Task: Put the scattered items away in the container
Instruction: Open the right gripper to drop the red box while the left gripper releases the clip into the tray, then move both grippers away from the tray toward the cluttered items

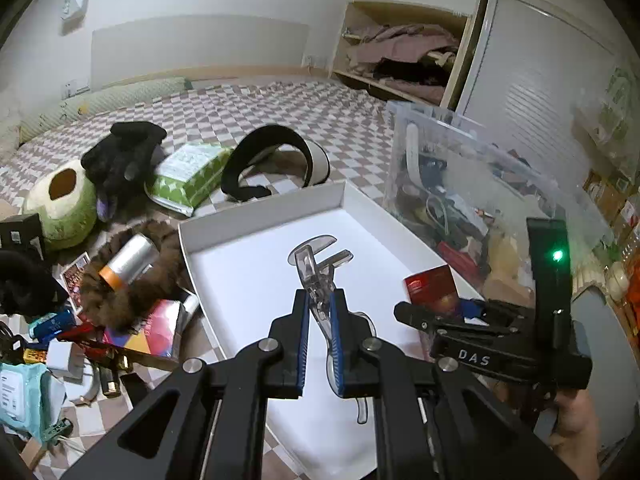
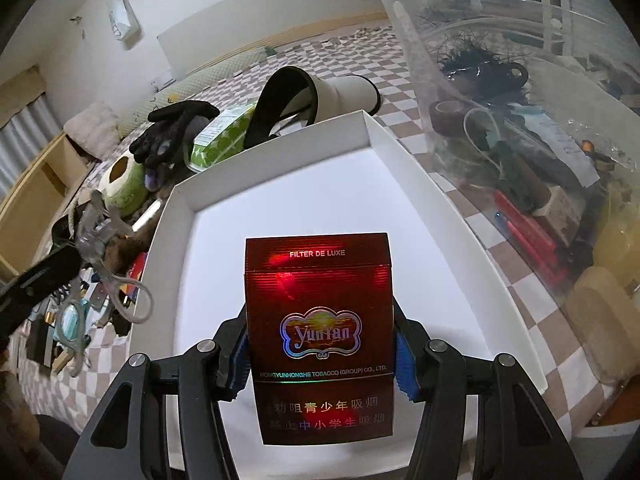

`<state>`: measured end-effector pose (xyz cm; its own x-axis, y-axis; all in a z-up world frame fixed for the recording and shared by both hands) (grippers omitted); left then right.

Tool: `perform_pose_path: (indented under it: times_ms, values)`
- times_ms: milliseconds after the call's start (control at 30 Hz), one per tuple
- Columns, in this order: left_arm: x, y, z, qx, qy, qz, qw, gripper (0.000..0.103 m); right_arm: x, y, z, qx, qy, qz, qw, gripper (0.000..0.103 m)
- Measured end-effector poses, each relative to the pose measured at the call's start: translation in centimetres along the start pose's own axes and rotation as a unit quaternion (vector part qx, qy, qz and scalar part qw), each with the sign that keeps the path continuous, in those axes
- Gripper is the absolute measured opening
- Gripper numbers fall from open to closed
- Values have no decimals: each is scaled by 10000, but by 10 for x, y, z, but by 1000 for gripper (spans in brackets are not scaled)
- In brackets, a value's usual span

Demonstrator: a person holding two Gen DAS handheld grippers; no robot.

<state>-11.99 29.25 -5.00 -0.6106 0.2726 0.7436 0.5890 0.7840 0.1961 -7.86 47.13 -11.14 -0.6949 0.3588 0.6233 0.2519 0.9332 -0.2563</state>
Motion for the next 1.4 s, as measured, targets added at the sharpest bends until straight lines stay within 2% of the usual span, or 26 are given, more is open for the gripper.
perform_pose_path:
  times_ms: [33,67,567,600,700,967,1000,1033,1067,1133,1200,1267,1300,1333,1400]
  values:
    - [-1,0,2,-2,-36,2,10000,11,0,1,0,-11,4,11,10000,70]
    - [-2,0,5,2,-68,3,10000,11,0,1,0,-24,16,12,10000,73]
    - [-25,-4,34,-6,-558,-76,9984,11,-2,1,-3,184,31,147,9997,73]
    - [-26,-4,34,-4,-567,-82,9984,14,-2,1,-3,194,32,154,9997,73]
    - [-27,-5,35,-28,-574,-107,9983,44,-2,1,-4,226,36,184,9996,73]
    - [-27,-6,30,-44,-532,-131,9985,45,-1,-1,-10,326,99,291,9990,73]
    - [-28,-7,29,-24,-522,-135,9985,51,-1,-1,-11,338,108,301,9989,73]
    - [-28,-7,28,7,-505,-139,9986,62,0,-2,-12,347,115,306,9989,73]
    - [-28,-8,26,28,-477,-146,9988,66,0,-3,-13,352,127,309,9988,74]
    - [-28,-10,23,29,-422,-162,9990,68,0,-6,-15,351,163,300,9988,82]
    - [-27,-11,19,55,-389,-147,9991,69,1,-9,-18,354,203,272,9988,82]
    - [-27,-12,16,98,-350,-132,9993,77,1,-12,-20,356,222,257,9988,82]
    - [-27,-13,14,130,-319,-132,9993,85,1,-14,-21,360,238,256,9987,82]
    - [-26,-14,11,140,-277,-148,9994,90,2,-15,-22,370,261,263,9986,84]
    - [-25,-17,6,132,-221,-186,9995,94,3,-18,-25,399,339,297,9982,98]
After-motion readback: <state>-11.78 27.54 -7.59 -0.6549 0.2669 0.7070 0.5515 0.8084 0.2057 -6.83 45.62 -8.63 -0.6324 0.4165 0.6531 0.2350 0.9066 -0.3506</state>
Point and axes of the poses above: each gripper's, at about its wrist camera, not at the fingertips, and z roughly the way its jaws point, y to its right, x to its top, the point moved 1 cm from there along z, roughly the way its jaws point, and after that the axes turned 3 degrees about y, right-handed, at the moved point
